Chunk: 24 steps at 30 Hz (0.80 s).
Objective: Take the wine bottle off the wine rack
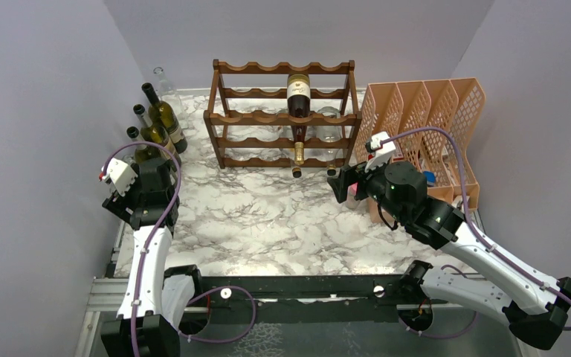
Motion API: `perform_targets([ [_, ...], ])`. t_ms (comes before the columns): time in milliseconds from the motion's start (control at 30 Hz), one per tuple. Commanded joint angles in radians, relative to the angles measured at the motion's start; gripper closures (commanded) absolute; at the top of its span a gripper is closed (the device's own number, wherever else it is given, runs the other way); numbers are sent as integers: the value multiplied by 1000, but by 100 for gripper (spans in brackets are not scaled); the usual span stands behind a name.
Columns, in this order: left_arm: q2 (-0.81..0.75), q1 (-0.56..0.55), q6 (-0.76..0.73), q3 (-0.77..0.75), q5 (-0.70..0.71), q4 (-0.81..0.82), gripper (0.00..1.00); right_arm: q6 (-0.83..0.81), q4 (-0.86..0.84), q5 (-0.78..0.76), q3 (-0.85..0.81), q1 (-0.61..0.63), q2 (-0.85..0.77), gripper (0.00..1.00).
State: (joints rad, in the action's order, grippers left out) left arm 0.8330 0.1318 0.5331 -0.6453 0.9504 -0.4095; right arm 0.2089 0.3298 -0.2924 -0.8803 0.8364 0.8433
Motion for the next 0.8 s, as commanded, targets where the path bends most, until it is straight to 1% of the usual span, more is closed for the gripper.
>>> perform_targets([
  [0,-20,5,-10,-20,-18,-2,17,6,-40,22,8,1,-1,4],
  [33,-23,6,-10,-25,-20,-1,16,6,-40,22,8,1,-1,4],
  [133,-32,6,-11,-46,-30,-15,8,6,-40,27,8,1,0,4],
  [233,-46,6,-19,-58,-51,-26,1,5,-45,32,10,1,2,4],
  [467,-83,6,-17,-75,-81,-60,1,3,-40,33,1,1,26,4],
  [600,-134,6,19,-76,-95,-107,1,1,-41,33,0,1,31,4],
  [767,-182,5,36,-99,-154,-157,1,-3,-37,35,-12,1,44,4],
])
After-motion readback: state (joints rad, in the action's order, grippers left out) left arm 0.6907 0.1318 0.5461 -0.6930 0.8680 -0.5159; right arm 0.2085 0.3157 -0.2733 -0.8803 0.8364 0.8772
